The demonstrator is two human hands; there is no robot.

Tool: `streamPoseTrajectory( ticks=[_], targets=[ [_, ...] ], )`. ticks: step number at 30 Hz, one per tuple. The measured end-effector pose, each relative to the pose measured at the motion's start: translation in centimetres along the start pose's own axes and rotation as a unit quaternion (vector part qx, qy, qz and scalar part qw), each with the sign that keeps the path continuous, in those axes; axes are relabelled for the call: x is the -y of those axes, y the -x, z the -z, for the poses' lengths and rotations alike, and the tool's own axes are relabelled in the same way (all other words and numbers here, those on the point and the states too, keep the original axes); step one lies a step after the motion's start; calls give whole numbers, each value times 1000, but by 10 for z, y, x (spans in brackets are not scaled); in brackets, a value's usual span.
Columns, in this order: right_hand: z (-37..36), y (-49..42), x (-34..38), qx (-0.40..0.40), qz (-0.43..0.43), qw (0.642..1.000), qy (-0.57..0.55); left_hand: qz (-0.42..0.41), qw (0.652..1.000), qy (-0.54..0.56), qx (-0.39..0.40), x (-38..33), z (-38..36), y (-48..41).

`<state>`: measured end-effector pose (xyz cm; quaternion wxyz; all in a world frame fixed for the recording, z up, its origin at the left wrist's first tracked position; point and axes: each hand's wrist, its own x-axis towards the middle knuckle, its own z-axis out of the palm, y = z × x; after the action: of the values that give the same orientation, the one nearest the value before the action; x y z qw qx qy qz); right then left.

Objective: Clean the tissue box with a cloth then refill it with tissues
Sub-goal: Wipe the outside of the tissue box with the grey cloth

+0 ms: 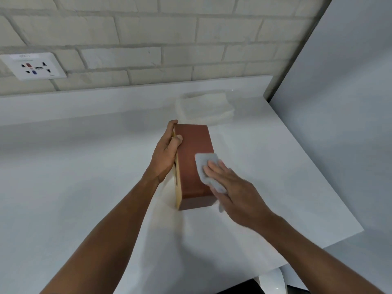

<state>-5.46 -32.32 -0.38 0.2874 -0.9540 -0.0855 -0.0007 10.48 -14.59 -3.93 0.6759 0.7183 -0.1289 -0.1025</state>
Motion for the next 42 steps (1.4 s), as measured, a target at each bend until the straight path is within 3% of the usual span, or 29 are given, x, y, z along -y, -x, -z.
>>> streamPoseTrajectory(
  ticks=[6, 11, 17, 21, 32, 36, 42],
  targets=[
    [16, -104, -2, -7, -127, 991, -39, 0, 1000, -5, 9, 1, 3, -2],
    [16, -124, 0, -21, -146, 988, -54, 9, 1000, -22, -6, 2, 3, -2],
    [4, -10, 19, -48, -45, 998, 18, -9, 1000, -25, -10, 5, 3, -3],
    [3, 31, 25, -11, -39, 999, -4, -19, 1000, -23, -8, 3, 2, -3],
    [15, -125, 10, -45, -86, 994, 45, -14, 998, -56, 6, 2, 6, -4],
    [2, -96, 21, 1, 14, 985, 174, -55, 997, -55, -4, -2, 3, 0],
    [-17, 8, 37, 25, 107, 973, 201, -57, 998, -25, 7, -3, 3, -2]
  ],
)
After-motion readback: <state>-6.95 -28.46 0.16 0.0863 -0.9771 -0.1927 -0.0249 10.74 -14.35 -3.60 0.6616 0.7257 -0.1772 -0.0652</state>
